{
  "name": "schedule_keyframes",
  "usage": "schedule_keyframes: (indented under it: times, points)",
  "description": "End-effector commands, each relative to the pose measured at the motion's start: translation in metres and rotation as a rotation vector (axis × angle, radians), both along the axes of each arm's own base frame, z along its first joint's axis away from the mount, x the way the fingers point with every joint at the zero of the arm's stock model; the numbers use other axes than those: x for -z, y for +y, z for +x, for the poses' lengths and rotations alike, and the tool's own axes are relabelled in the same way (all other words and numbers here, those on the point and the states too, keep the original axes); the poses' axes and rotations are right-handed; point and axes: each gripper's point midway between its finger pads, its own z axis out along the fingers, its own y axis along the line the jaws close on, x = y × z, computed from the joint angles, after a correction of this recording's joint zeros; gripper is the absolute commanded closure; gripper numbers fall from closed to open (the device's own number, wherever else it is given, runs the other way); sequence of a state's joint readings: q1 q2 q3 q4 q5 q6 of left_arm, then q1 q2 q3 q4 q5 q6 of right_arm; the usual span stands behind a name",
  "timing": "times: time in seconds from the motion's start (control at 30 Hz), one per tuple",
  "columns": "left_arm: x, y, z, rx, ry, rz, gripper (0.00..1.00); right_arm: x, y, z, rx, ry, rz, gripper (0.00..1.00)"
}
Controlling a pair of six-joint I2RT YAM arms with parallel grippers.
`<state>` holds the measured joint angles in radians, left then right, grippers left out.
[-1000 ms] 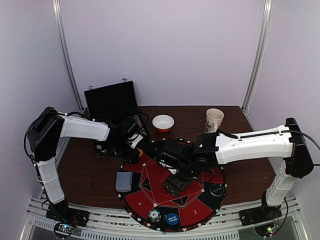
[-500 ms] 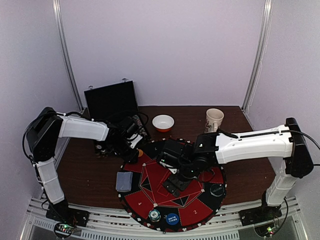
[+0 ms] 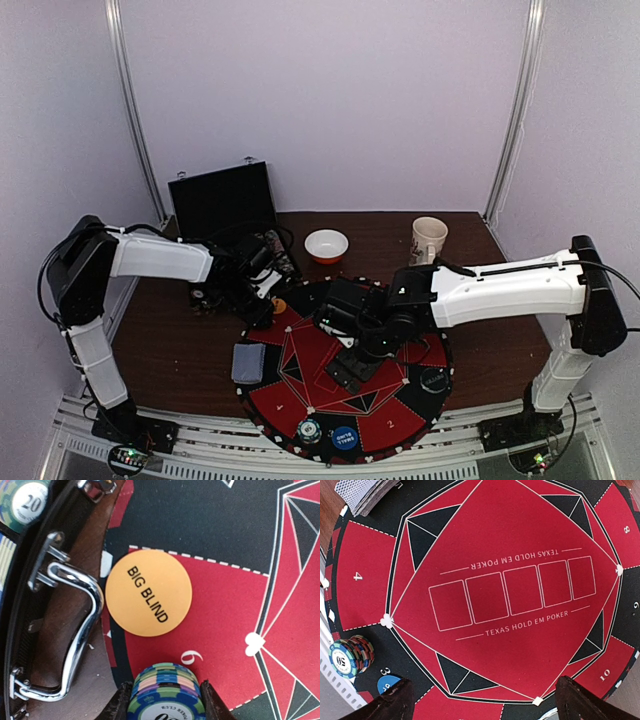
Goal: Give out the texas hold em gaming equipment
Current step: Move the poker chips pile to the big blind area.
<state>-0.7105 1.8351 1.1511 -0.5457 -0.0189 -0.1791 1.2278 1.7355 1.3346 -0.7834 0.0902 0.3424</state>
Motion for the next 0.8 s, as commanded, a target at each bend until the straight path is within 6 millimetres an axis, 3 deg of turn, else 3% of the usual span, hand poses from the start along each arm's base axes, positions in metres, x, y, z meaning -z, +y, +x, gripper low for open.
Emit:
schedule_keyframes:
  times: [0.0,0.3,0.53,0.77]
  points:
    - [0.008,-0.007,0.001,0.014,0.004,-0.018,0.97,-0.006,-0.004,0.004,0.008,-0.017,-0.008,0.00]
    - [0.015,-0.007,-0.002,0.019,0.023,-0.015,0.92,-0.006,-0.004,0.004,0.004,-0.019,-0.010,0.00]
    - [0.013,-0.007,-0.001,0.022,0.018,-0.015,0.66,-0.006,-0.003,0.004,0.002,-0.017,-0.011,0.00]
    - [-0.005,-0.010,0.004,0.020,-0.013,-0.036,0.38,-0.008,-0.001,0.004,-0.003,-0.015,-0.009,0.00]
